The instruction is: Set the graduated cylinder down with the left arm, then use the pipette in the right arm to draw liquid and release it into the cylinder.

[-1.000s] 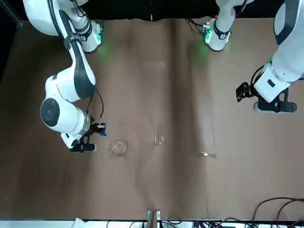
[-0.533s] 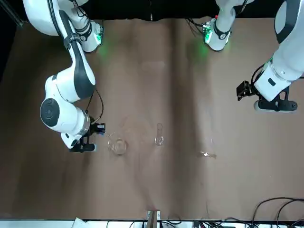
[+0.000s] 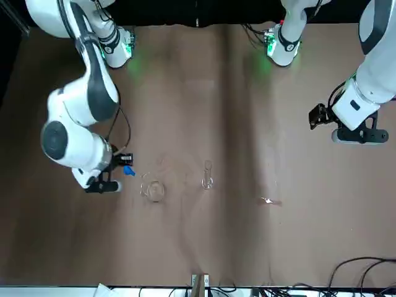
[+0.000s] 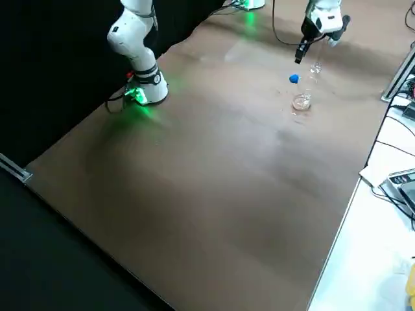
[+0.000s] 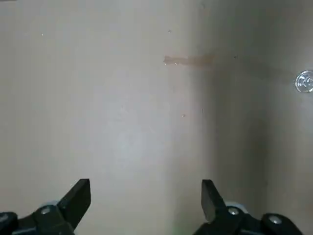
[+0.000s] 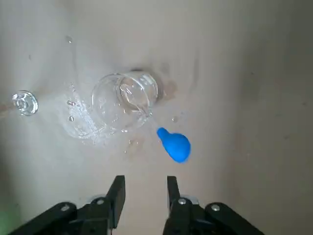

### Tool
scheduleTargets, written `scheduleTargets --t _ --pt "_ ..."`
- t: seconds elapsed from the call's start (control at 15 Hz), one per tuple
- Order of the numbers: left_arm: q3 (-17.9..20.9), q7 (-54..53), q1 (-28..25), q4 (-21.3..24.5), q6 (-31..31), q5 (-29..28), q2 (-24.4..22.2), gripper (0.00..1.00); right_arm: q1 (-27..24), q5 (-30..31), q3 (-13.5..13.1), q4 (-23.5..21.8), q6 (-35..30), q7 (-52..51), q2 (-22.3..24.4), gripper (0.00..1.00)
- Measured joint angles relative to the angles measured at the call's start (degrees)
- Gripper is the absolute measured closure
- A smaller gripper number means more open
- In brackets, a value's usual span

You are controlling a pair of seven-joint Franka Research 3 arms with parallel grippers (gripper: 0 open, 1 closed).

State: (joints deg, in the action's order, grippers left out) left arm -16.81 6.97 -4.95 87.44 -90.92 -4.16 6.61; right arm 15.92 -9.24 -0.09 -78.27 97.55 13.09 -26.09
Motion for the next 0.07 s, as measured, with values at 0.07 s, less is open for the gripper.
scheduleTargets --t 0.07 --pt "0.0 0.0 -0.1 0.0 0.0 0.0 0.1 0.0 -0.7 0.0 -0.1 0.1 -0.8 -0.7 1.3 0.54"
